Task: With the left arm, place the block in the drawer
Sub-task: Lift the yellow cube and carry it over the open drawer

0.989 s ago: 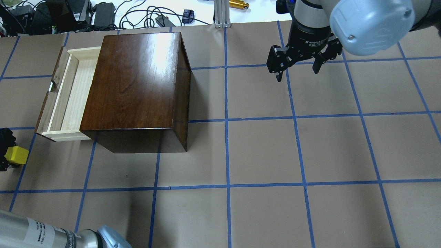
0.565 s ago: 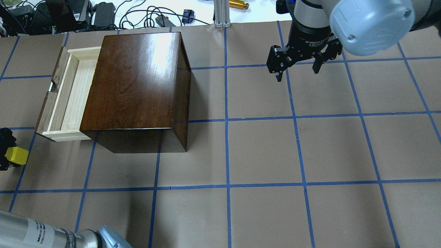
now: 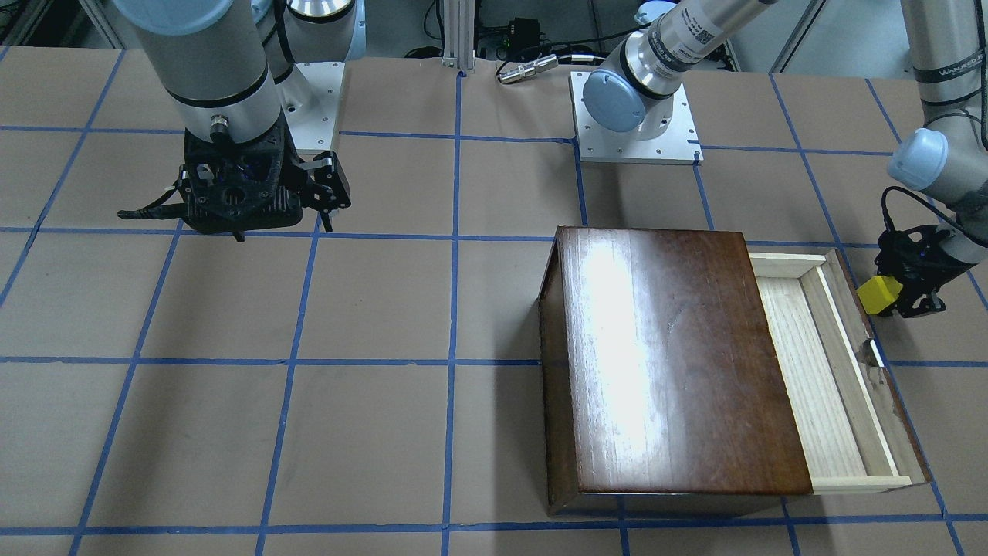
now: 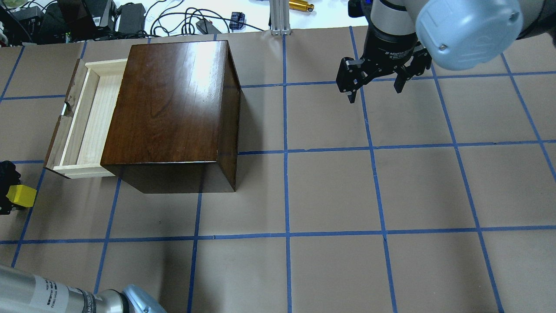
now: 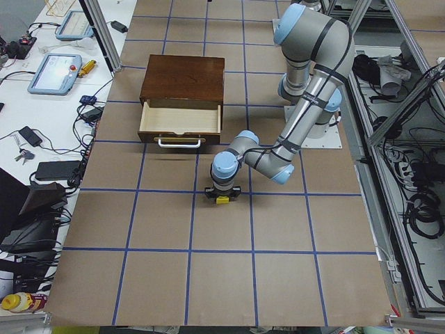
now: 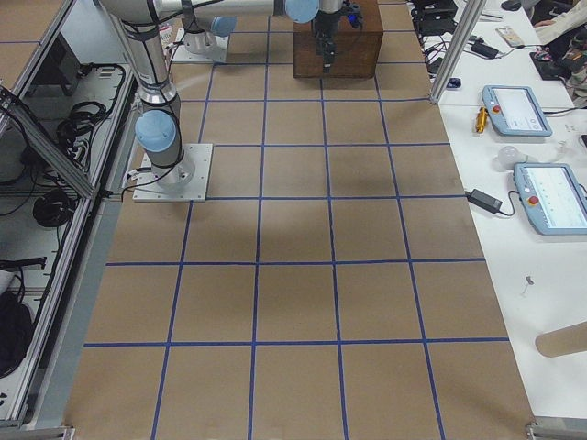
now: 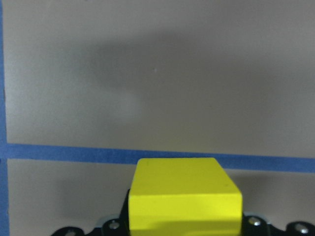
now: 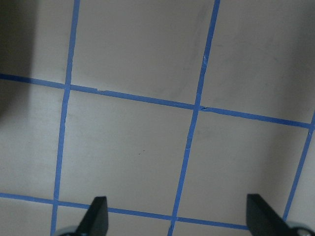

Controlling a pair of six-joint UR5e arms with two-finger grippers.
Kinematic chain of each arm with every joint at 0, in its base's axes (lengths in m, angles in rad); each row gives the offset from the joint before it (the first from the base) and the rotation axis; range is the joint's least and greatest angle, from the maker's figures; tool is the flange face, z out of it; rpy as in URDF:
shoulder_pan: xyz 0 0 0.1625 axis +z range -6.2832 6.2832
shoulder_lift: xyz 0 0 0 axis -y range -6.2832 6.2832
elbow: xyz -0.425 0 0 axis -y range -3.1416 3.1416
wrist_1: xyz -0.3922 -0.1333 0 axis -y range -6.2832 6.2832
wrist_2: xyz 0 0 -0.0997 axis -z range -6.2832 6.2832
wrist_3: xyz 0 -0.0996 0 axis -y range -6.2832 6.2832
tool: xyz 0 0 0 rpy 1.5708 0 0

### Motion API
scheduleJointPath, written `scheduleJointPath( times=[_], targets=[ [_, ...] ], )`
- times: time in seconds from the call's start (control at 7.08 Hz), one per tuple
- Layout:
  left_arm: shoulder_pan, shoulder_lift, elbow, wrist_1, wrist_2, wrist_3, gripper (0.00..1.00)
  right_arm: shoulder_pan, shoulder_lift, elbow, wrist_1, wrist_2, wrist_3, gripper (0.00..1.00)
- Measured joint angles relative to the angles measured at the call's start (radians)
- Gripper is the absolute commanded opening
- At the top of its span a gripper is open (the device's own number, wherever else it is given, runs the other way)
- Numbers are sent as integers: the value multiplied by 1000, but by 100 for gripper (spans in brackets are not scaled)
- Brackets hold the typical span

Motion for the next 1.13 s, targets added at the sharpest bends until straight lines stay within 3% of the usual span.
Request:
scheduleJointPath(
  times=[0.42, 0.85, 1.13],
  targets=[
    [-1, 23, 52, -25, -25, -31, 0, 0, 0, 0, 0, 0, -1, 100],
    [-43, 83, 278, -313, -47, -75, 0, 0, 0, 0, 0, 0, 0, 100],
    [-135, 130, 412, -494, -46, -134, 0, 0, 0, 0, 0, 0, 0, 100]
  ],
)
